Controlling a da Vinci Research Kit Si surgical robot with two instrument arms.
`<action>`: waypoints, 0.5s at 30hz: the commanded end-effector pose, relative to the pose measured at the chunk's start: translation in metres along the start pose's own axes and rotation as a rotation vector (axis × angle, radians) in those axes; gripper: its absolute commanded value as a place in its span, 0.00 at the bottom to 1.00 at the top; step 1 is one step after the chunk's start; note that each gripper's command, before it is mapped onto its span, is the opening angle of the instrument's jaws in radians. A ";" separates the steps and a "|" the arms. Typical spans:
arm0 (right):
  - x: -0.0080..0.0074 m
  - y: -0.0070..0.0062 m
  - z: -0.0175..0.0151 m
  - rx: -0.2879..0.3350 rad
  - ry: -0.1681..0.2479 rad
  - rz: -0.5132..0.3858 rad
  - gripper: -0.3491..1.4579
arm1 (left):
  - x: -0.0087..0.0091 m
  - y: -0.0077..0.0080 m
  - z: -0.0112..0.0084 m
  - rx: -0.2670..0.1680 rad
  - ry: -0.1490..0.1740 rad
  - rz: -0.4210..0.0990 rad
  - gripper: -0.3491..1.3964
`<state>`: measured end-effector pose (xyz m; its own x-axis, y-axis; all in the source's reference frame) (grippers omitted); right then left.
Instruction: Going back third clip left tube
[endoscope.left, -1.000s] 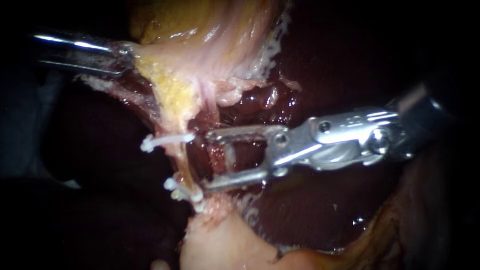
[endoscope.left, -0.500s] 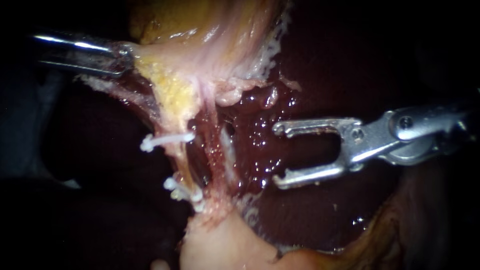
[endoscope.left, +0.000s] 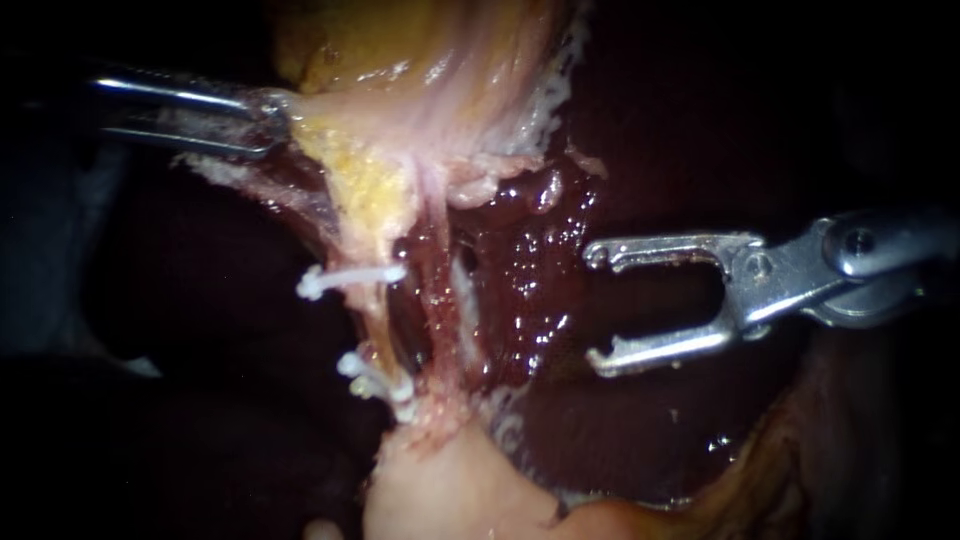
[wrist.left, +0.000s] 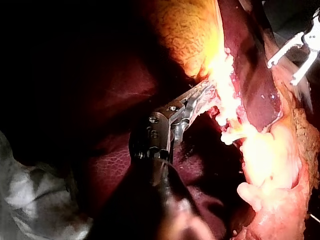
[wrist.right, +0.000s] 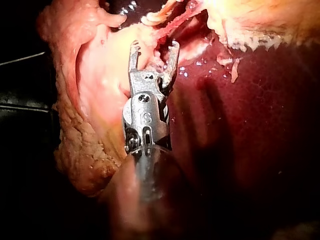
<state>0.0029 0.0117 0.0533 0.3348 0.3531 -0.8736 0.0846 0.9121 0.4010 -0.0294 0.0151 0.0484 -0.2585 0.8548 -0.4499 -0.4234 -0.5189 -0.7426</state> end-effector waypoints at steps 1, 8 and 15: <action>0.0000 0.0000 0.0000 0.000 0.000 0.000 0.47 | -0.0002 0.0000 0.0006 -0.001 -0.006 0.000 0.00; 0.0000 -0.0001 0.0000 0.000 0.000 0.000 0.47 | -0.0013 0.0001 0.0037 -0.015 -0.008 0.015 0.00; 0.0000 -0.0001 -0.0002 0.001 0.000 0.000 0.47 | -0.0015 -0.0001 0.0043 -0.019 -0.006 0.012 0.00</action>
<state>0.0026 0.0116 0.0532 0.3348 0.3527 -0.8738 0.0858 0.9121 0.4009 -0.0327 0.0139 0.0513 -0.2691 0.8486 -0.4555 -0.4051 -0.5288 -0.7458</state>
